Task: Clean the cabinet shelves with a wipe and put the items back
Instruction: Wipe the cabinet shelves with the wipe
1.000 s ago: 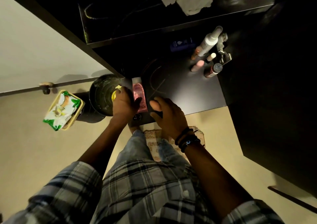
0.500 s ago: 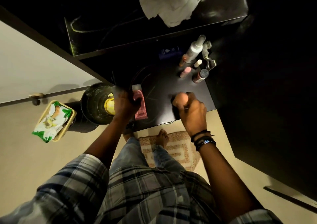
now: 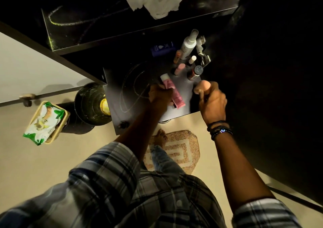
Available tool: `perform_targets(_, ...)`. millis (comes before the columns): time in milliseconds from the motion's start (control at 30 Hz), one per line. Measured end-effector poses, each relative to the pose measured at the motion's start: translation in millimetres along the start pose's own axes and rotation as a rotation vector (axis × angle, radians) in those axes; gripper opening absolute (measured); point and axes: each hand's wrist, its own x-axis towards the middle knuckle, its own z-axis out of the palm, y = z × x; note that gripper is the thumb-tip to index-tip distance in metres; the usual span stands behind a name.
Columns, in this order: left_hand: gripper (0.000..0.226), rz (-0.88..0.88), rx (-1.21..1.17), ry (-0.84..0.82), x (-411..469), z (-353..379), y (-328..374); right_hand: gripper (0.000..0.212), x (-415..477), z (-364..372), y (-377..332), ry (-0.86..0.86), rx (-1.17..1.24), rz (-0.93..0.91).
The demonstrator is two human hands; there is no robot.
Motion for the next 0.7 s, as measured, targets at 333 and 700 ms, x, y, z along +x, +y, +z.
perform_targets(333,0.031,0.044,0.338,-0.001,-1.1,46.7,-12.5,0.028,0.9,-0.2,8.2,-0.032,-0.022,-0.027)
perform_targets(700,0.044,0.53,0.711,-0.035,-47.8,-23.9,-2.2,0.045,-39.8,-13.2,-4.2,0.109,-0.158,-0.114)
